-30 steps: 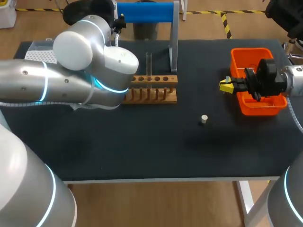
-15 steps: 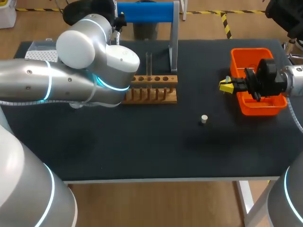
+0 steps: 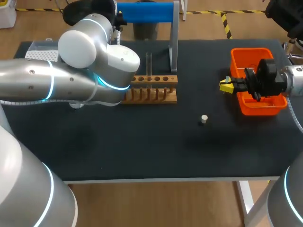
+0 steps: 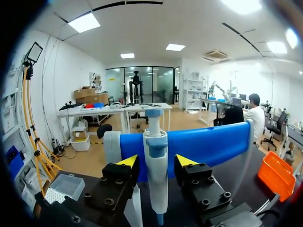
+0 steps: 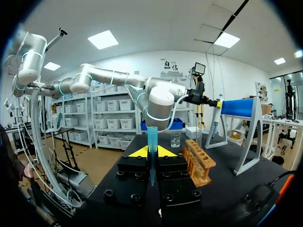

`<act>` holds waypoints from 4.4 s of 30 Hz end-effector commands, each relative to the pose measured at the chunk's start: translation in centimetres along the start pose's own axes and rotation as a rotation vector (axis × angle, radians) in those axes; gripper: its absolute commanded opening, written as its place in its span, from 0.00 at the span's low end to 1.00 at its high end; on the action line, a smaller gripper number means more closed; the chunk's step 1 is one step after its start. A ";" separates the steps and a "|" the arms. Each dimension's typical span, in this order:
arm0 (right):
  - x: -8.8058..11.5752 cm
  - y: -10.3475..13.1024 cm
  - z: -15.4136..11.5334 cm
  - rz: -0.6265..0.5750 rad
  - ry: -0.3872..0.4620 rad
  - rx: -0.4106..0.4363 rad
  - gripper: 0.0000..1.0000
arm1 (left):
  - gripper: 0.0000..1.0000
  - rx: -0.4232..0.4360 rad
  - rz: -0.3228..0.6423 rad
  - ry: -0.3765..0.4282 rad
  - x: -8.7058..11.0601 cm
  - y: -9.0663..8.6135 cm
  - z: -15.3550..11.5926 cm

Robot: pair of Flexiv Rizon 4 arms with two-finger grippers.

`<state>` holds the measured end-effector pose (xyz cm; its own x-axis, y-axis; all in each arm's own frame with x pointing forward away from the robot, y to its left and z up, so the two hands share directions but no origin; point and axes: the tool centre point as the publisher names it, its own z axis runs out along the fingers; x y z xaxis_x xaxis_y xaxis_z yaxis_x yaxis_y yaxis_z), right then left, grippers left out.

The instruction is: Invert the test tube, pick up the pipette, mount the tip to pipette, aspirate from beaker and dispense into the tube, eject the tip, return the pipette, and cap with the stopper.

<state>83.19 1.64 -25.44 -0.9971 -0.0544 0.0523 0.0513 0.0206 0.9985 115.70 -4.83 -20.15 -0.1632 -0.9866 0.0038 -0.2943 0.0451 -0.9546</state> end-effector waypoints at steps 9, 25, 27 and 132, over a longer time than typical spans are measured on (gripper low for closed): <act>0.1 0.0 0.0 -0.001 -0.001 0.002 0.00 | 0.49 0.009 0.000 -0.007 0.3 0.1 0.8; 0.1 0.0 0.0 -0.001 -0.001 0.002 0.00 | 0.48 0.024 -0.014 -0.014 0.1 0.1 1.3; 0.1 0.0 0.0 -0.001 -0.001 0.002 0.00 | 0.48 0.025 -0.015 -0.014 0.1 0.1 1.3; 0.1 0.0 0.0 -0.001 -0.001 0.002 0.00 | 0.00 0.118 0.224 0.947 7.0 -10.0 -19.9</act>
<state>83.19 1.63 -25.44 -0.9972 -0.0543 0.0523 0.0513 0.0207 0.9985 100.38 -10.13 -5.06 -0.8952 -0.4456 0.0107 -0.0946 0.1665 -0.9815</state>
